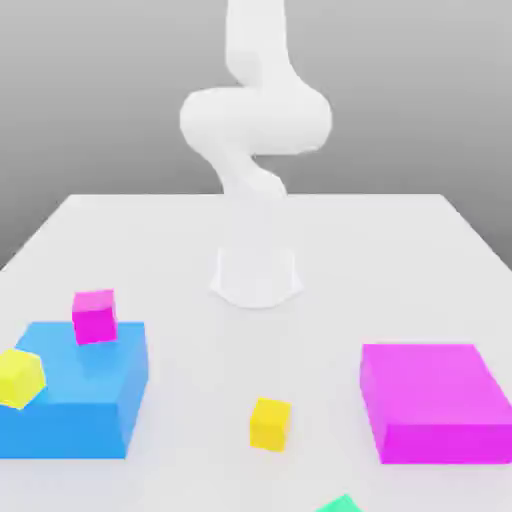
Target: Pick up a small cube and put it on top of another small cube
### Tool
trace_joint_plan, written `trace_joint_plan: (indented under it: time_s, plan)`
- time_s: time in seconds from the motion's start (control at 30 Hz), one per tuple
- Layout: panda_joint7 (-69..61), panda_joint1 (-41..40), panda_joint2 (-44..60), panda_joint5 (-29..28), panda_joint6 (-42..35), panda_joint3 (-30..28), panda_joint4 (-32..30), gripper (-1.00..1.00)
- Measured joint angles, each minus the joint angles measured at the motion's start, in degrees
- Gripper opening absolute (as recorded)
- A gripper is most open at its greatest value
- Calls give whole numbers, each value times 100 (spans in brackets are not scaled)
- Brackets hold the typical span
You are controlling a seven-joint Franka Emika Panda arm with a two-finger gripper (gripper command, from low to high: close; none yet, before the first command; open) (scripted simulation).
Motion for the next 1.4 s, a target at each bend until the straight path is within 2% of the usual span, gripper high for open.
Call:
trace_joint_plan:
  time_s: [0.27, 0.47, 0.6, 0.73, 0.77, 0.97, 1.17, 1.2, 1.4]
  plan:
    - [-252, 637, 1825, 1166, 936, -400, -871, 0]
    - [-90, 830, 3083, 1536, 1662, -315, -1514, 0]
    - [411, 846, 3815, 1231, 2227, -253, -1975, 0]
    - [1450, 895, 4398, 140, 2800, -504, -2421, 0]
    - [1563, 923, 4506, 11, 2900, -556, -2447, 0]
    - [1498, 861, 5129, 89, 3423, -469, -2338, 0]
    - [1308, 528, 5833, 368, 3978, -60, -2234, 0]
    - [1295, 480, 5917, 392, 4043, -4, -2226, -100]
    - [1304, 454, 5959, 388, 4079, 26, -2222, -100]
